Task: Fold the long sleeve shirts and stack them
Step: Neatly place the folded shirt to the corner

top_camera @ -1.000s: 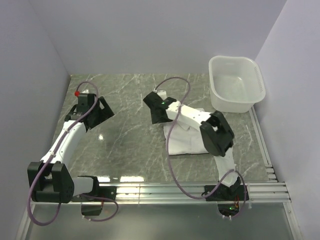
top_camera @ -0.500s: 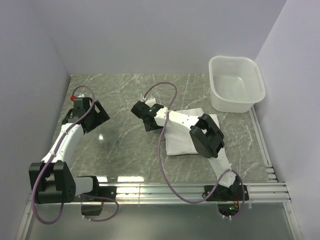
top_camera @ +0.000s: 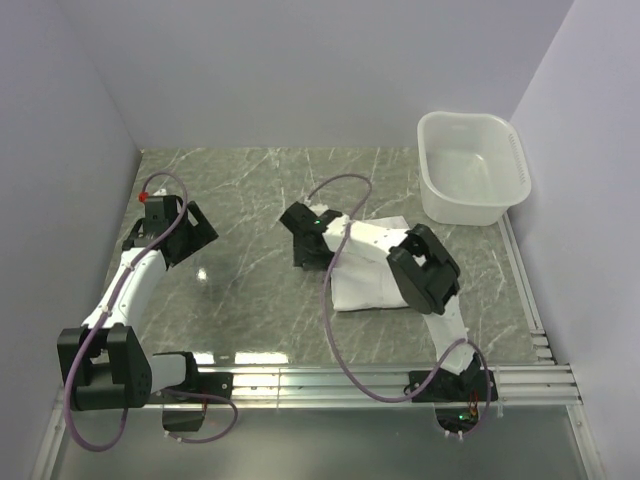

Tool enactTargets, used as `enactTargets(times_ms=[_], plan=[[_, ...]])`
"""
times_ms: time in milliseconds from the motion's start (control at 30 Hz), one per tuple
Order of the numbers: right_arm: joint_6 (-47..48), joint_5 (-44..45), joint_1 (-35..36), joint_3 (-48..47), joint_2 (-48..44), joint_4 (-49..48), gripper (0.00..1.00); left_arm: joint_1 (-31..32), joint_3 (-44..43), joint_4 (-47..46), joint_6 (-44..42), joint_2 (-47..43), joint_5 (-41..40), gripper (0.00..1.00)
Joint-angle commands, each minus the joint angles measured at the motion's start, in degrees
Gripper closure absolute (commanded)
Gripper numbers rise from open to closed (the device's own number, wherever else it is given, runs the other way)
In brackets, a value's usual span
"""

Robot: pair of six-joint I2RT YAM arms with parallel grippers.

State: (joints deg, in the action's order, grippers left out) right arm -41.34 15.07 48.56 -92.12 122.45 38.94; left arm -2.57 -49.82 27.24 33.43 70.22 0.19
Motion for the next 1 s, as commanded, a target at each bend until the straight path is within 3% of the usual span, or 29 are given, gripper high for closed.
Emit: enactTargets(times_ms=[0, 133, 267, 500, 967], plan=[[-2.17, -4.17, -3.90, 7.01, -4.76, -2.11, 0.36, -0.24, 0.25, -1.49, -0.91, -0.87, 1.04, 0.11], [1.70, -5.23, -5.93, 11.95, -7.75, -1.68, 0.35, -0.33, 0.16, -1.49, -0.82, -0.52, 1.66, 0.11], [4.68, 0.12, -7.42, 17.48, -12.83, 0.26, 0.35, -0.33, 0.34, -1.67, -0.74, -0.43, 1.84, 0.11], [8.90, 3.38, -17.07, 28.99, -21.46, -0.71, 0.35, -0.42, 0.34, -1.76, -0.73, -0.08, 2.45, 0.11], [13.39, 5.05, -33.43, 31.56, -24.90, -3.78, 0.35, -0.42, 0.34, -1.67, -0.82, -0.08, 1.75, 0.11]])
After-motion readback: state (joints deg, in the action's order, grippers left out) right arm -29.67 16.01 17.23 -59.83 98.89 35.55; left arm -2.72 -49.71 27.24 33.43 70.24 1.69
